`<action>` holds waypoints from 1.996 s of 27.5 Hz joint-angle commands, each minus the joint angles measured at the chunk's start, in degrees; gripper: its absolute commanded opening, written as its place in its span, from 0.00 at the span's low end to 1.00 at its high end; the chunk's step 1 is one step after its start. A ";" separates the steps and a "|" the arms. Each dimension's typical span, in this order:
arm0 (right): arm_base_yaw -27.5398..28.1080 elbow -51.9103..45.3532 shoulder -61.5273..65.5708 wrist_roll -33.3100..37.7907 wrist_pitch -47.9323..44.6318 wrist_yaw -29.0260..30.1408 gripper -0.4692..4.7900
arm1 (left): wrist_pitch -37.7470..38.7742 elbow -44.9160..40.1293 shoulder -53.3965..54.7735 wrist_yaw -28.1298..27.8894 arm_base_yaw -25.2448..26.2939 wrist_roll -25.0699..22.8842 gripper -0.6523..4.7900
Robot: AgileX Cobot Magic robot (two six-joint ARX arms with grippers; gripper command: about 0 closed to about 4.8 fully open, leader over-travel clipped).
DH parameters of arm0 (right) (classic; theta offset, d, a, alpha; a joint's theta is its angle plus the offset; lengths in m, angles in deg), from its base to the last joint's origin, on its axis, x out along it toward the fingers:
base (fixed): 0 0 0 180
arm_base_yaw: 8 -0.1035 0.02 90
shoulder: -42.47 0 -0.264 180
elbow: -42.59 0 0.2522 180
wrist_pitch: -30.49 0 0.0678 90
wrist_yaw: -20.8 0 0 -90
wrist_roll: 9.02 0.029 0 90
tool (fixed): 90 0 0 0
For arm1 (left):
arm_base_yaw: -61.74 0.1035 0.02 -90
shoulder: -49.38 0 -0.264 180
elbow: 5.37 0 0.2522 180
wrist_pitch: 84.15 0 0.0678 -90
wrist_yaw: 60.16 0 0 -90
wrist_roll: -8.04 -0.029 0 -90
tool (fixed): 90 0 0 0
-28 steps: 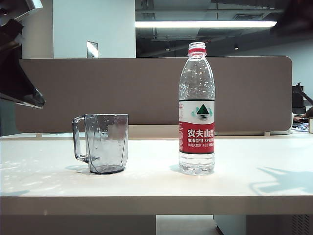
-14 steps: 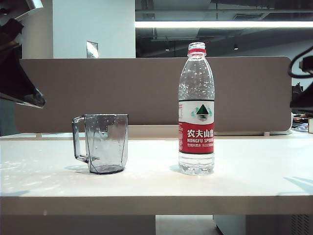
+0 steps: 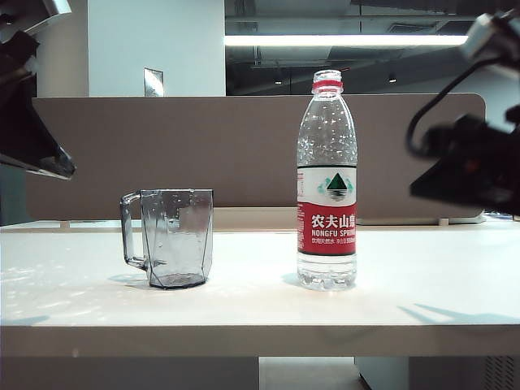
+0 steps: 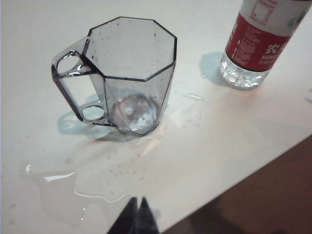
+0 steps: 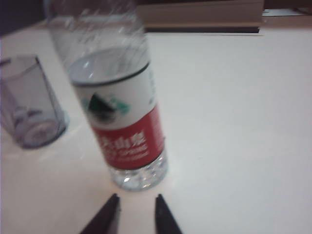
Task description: Pick up the mineral water bottle on the table and pour water into the mug until it's half full.
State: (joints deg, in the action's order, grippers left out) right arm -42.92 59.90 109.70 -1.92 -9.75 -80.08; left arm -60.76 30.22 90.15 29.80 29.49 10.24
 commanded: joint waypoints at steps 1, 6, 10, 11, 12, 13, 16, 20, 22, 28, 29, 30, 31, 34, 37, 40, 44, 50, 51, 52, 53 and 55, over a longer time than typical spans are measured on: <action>-0.85 0.33 5.14 -3.26 -8.79 -0.33 0.44 | -0.68 0.20 -0.04 0.24 0.07 -0.07 0.12; -0.83 3.82 19.02 -3.02 -19.89 4.26 0.70 | -0.68 0.20 -0.04 0.24 0.07 -0.04 0.12; -0.85 7.61 26.21 -3.02 -23.52 6.95 0.83 | -0.68 0.20 -0.07 0.24 0.07 -0.07 0.12; -0.85 8.41 27.39 -3.02 -23.89 6.62 0.83 | -0.68 0.20 -0.07 0.24 0.07 -0.07 0.12; -0.83 9.33 28.72 -3.02 -24.35 5.99 0.84 | -0.66 0.20 -0.07 0.22 0.07 -0.07 0.12; -0.81 10.03 29.59 -3.02 -24.39 5.29 0.88 | -0.66 0.20 -0.07 0.22 0.07 -0.07 0.12; -0.74 12.15 31.39 -3.02 -24.28 4.17 0.99 | -0.68 0.20 -0.07 0.24 0.07 -0.04 0.12; -0.70 16.50 33.73 -3.04 -23.30 4.13 1.00 | -0.66 0.20 -0.07 0.24 0.07 -0.07 0.12; -0.68 18.10 34.60 -3.04 -22.12 4.22 1.00 | -0.68 0.20 -0.07 0.22 0.07 -0.04 0.12; -0.63 23.10 38.01 -3.04 -18.64 4.35 1.00 | -0.68 0.20 -0.07 0.22 0.07 -0.04 0.12; -0.48 24.17 38.91 -3.04 -18.47 4.35 1.00 | -0.68 0.20 -0.07 0.24 0.07 -0.04 0.12; -0.48 25.00 39.60 -3.02 -18.23 4.35 1.00 | -0.68 0.20 -0.07 0.24 0.07 -0.04 0.12; -0.46 26.40 40.98 -3.02 -18.12 4.35 1.00 | -0.68 0.20 -0.07 0.22 0.07 -0.04 0.12; -0.44 27.91 42.38 -3.04 -18.08 4.33 1.00 | -0.68 0.20 -0.07 0.22 0.07 -0.04 0.12; -0.44 28.50 42.73 -3.04 -17.75 4.07 0.98 | -0.68 0.20 -0.07 0.24 0.07 -0.04 0.12; -0.39 28.46 42.73 -3.08 -17.75 2.82 0.73 | -0.68 0.20 -0.07 0.22 0.07 -0.07 0.12; 0.42 28.48 42.60 -3.39 -17.59 2.97 0.63 | -0.68 0.20 -0.07 0.22 0.07 -0.04 0.12; 0.90 28.48 40.44 -6.99 -11.82 3.48 0.52 | -0.68 0.20 -0.09 0.22 0.07 -0.07 0.12; 0.90 28.48 39.58 -9.20 -10.25 3.50 0.52 | -0.68 0.20 -0.09 0.22 0.07 -0.07 0.12; 0.90 28.48 38.51 -11.39 -8.44 3.48 0.52 | -0.68 0.20 -0.09 0.24 0.07 -0.07 0.12; 0.90 28.48 37.51 -12.96 -6.97 3.48 0.52 | -0.68 0.20 -0.09 0.24 0.07 -0.04 0.12; 0.90 28.52 34.42 -16.92 -2.99 3.02 0.52 | -0.66 0.20 -0.09 0.22 0.07 -0.04 0.12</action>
State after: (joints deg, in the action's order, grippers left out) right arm -42.02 88.27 145.76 -15.10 -14.63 -76.54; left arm -60.76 30.22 90.13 29.80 29.49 10.24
